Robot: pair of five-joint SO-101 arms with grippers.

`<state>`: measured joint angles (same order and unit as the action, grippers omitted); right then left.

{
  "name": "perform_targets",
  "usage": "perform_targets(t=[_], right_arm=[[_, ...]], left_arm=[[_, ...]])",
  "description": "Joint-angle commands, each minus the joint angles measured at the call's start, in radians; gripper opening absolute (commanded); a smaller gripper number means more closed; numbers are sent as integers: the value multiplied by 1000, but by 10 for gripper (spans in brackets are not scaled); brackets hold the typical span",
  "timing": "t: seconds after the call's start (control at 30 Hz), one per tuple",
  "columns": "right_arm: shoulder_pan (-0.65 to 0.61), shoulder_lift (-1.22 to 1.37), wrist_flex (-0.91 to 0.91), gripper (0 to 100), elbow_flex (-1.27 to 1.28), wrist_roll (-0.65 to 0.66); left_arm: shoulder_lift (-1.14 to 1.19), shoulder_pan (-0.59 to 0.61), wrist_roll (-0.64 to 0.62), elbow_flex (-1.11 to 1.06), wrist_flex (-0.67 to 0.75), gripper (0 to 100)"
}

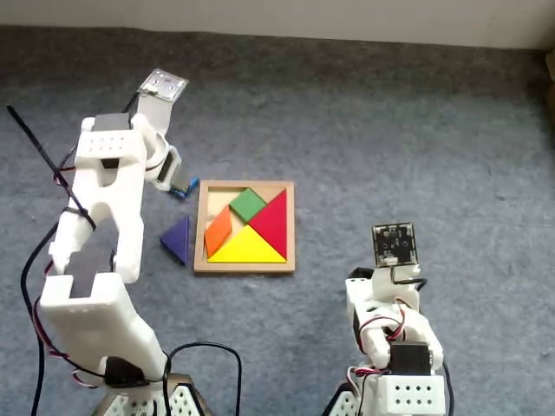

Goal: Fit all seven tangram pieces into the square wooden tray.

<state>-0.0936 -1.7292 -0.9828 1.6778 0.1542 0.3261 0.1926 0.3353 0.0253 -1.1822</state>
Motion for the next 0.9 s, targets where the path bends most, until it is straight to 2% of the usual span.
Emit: perform_targets(t=[0.0,0.2,0.43,0.7,0.87], right_arm=[[15,-15,1,5,147,-6],[15,-15,1,5,147,-6],[15,-15,1,5,147,-6],[15,-15,1,5,147,-6],[15,-15,1,5,147,-6]], left_arm=[[68,-21,106,130,5,274],[257,-36,247,337,-109,274],[464,-58,322,601,-252,273],[598,-68,330,737,-319,166],[599,-68,330,800,-419,132]])
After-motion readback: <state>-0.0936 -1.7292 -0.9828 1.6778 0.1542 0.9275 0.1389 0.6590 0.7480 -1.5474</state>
